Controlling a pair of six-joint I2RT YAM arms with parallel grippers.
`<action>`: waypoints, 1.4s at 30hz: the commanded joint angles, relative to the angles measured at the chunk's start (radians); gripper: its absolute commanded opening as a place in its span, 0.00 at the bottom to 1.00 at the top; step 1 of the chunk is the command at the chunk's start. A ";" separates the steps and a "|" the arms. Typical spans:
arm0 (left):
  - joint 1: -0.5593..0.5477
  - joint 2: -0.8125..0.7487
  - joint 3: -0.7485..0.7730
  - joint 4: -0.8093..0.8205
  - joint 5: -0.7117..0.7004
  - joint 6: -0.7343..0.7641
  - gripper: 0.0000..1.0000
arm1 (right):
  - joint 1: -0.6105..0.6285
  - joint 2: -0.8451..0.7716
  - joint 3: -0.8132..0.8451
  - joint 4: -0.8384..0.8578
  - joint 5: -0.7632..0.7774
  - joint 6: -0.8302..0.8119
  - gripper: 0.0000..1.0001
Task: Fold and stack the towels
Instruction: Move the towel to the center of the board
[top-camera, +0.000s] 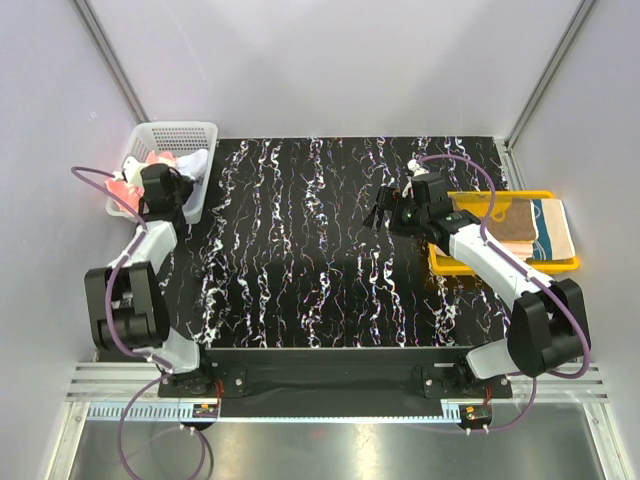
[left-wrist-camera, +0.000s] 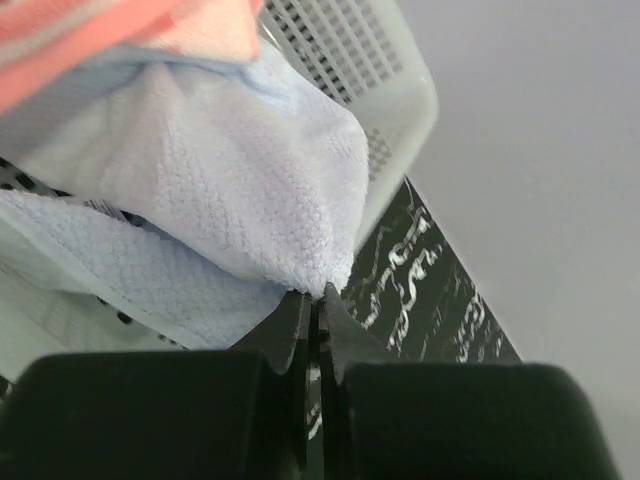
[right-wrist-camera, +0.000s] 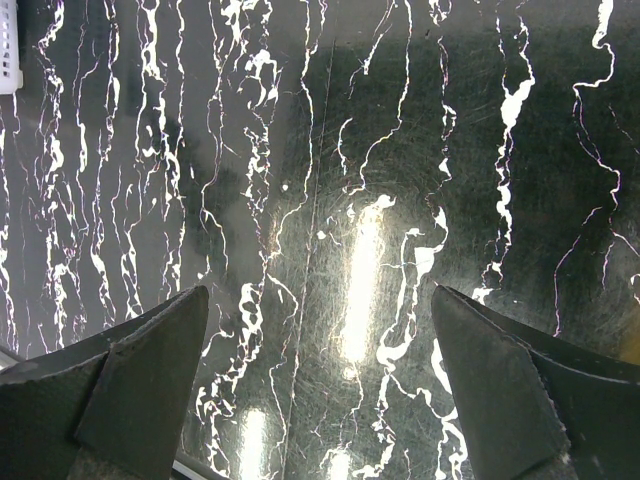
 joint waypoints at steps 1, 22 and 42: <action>-0.046 -0.147 -0.007 0.109 0.019 0.054 0.00 | 0.008 -0.004 0.044 0.018 0.013 -0.015 1.00; -0.733 -0.478 -0.193 -0.156 0.030 0.124 0.00 | 0.008 -0.076 0.055 -0.034 0.163 -0.032 1.00; -1.093 -0.735 -0.513 -0.613 -0.005 -0.188 0.42 | 0.086 0.538 0.571 -0.050 0.157 -0.122 1.00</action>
